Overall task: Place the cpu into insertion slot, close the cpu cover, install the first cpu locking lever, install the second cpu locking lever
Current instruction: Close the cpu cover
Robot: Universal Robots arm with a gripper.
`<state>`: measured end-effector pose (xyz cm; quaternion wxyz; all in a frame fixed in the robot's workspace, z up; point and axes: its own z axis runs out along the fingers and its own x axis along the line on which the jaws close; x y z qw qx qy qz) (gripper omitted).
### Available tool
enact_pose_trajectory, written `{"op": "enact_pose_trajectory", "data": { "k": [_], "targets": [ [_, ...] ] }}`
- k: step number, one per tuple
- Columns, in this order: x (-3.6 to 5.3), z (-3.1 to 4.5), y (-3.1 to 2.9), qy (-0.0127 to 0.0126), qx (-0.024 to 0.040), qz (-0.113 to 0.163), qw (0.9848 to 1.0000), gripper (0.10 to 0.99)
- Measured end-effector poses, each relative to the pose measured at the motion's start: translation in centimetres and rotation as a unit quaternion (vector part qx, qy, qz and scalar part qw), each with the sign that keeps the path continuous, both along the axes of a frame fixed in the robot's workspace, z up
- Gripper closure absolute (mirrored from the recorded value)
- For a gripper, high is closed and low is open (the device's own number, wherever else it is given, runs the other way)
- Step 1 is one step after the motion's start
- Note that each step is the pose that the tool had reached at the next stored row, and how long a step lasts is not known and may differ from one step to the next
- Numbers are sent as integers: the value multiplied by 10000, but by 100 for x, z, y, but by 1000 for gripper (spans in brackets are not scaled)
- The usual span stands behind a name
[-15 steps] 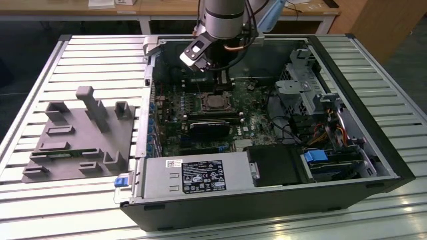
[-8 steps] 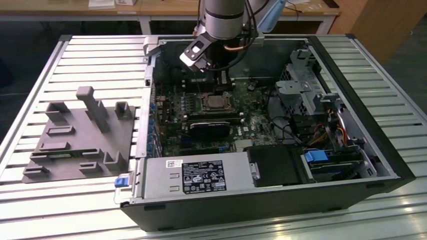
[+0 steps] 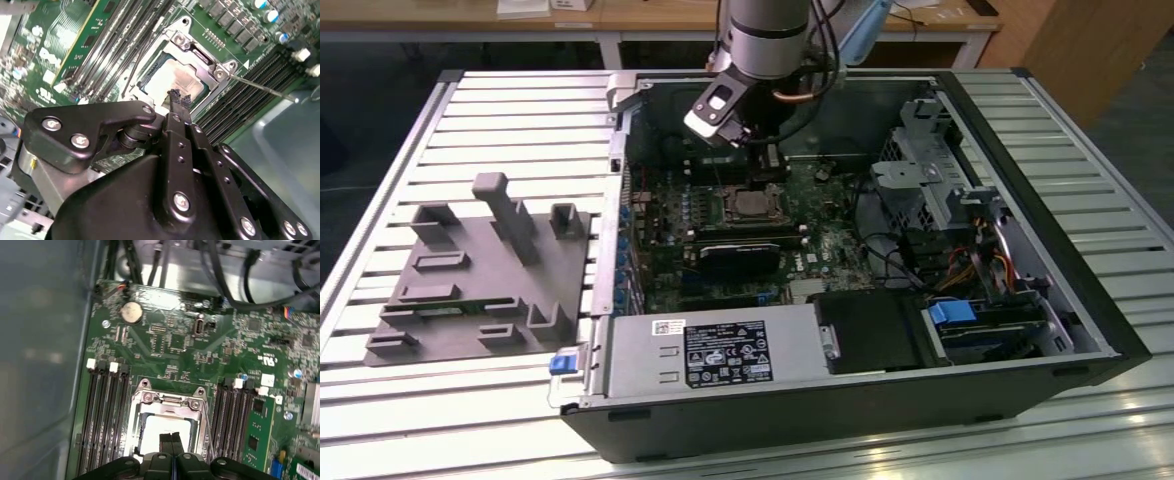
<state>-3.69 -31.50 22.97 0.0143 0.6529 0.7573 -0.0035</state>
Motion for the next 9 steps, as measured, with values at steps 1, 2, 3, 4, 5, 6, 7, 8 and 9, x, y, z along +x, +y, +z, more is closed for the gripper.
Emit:
{"op": "enact_pose_trajectory", "data": {
  "k": [1, 2, 3, 4, 5, 6, 7, 8, 9],
  "targets": [
    [0, 0, 0, 0, 0, 91, 10000, 984],
    [0, -1, 0, 0, 0, 180, 9998, 984],
    [0, -1, 0, 0, 0, 270, 9996, 984],
    [0, -2, 0, 0, 0, 368, 9993, 984],
    [0, -3, 0, 0, 0, 458, 9990, 984],
    [0, -3, 0, 0, 0, 548, 9985, 984],
    [0, -4, 0, 0, 0, 637, 9980, 984],
    [0, -4, 0, 0, 0, 728, 9973, 984],
    [0, -5, 0, 0, 0, 817, 9967, 984]
  ]
}}
